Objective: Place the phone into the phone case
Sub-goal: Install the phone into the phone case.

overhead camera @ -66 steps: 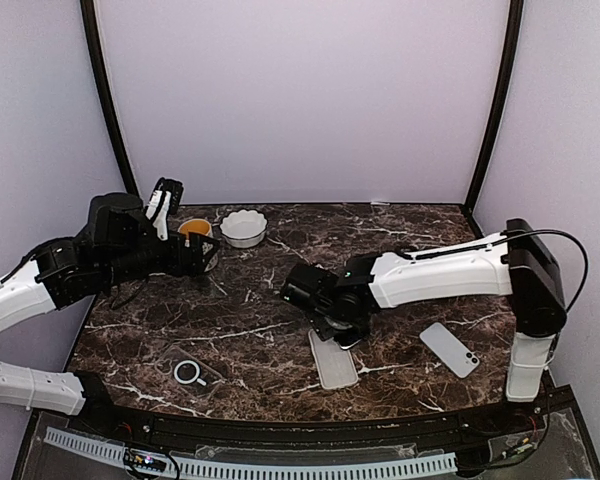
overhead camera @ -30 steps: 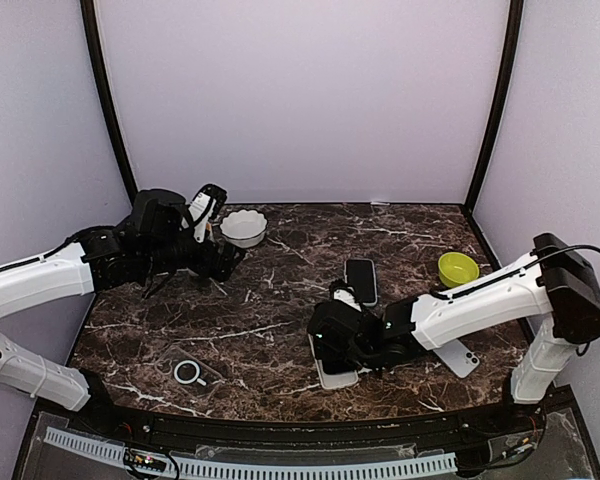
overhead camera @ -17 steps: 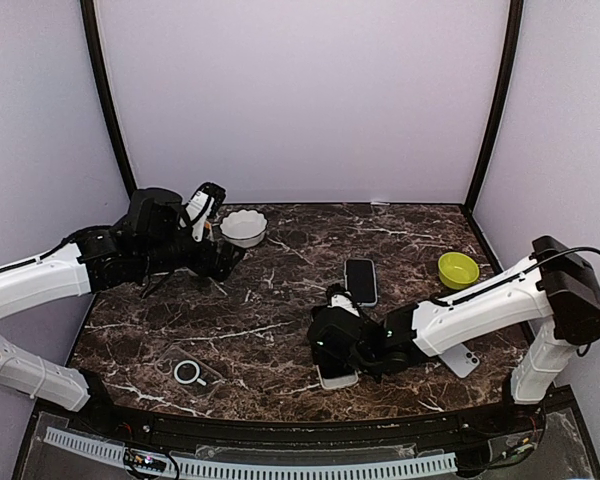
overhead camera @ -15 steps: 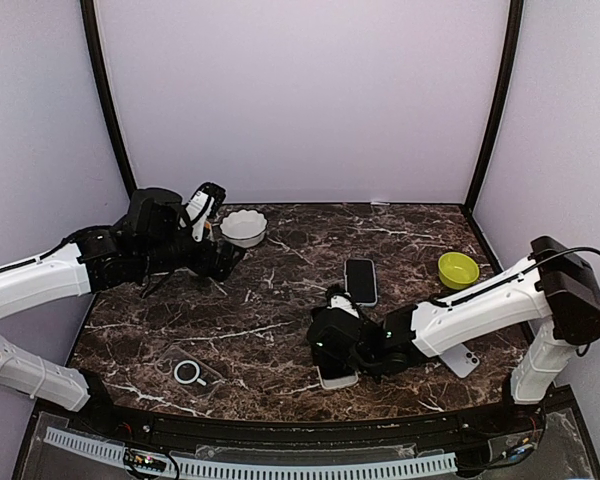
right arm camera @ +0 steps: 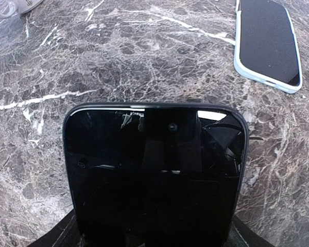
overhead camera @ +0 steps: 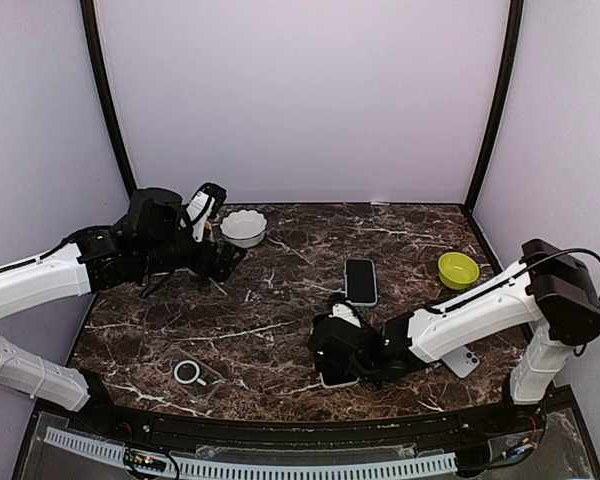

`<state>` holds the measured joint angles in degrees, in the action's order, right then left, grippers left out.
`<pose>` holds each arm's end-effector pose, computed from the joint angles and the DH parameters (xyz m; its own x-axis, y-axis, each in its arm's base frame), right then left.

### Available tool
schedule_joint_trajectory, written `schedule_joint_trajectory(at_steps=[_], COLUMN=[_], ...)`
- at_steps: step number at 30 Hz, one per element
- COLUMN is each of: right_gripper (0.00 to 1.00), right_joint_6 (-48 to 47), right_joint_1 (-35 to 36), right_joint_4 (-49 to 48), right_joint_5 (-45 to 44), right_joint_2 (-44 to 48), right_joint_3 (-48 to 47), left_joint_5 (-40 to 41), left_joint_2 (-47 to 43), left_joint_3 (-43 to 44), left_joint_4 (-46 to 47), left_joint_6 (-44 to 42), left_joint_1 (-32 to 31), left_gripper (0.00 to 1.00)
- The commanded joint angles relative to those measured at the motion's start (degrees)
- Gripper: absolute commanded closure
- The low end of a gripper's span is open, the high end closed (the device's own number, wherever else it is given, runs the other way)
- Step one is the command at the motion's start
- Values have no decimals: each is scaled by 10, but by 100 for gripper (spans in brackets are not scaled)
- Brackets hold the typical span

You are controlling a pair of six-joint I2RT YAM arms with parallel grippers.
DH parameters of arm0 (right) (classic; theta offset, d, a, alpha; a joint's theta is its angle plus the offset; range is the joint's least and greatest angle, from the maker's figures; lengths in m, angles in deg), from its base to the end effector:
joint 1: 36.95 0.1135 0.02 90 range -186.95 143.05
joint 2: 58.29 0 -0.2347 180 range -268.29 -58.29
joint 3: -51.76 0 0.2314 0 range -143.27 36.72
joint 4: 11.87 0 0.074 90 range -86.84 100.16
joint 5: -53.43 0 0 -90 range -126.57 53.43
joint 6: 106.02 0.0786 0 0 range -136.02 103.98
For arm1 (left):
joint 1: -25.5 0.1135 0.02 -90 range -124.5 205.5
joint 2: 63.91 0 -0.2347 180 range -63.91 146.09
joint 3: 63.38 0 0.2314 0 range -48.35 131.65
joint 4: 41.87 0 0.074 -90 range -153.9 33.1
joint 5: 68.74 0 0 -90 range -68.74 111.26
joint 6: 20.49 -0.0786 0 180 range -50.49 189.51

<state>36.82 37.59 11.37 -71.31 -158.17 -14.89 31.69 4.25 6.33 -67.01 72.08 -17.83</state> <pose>0.1312 0.3065 0.1024 -0.6985 -0.0690 -0.7122 -0.2506 0.9559 0.1533 0.2299 -0.1973 0.2771 -0.3157 0.2372 -0.9188 0.5406 0.8407 0.0313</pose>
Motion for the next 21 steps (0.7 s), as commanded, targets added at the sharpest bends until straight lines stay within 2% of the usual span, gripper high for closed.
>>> schedule_joint_trajectory(at_steps=[1,15,16,21], right_gripper=[100,100,96,64], right_joint_6=[5,33,33,17], right_joint_1=[11,21,21,21], right_joint_4=[6,74,79,85], right_joint_5=[-1,15,16,34], right_joint_2=[-24,-60,-62,-67], right_joint_3=[-14,-55,-59,-63], left_joint_5=[-5,-4,-3,-3], left_joint_2=[-14,-15,-15,-16], left_joint_3=[-8,-9,-9,-10], left_joint_4=[5,6,6,6], left_joint_6=[-6,-9,-10,-12], left_joint_1=[3,2,2,2], left_gripper=[1,1,1,1])
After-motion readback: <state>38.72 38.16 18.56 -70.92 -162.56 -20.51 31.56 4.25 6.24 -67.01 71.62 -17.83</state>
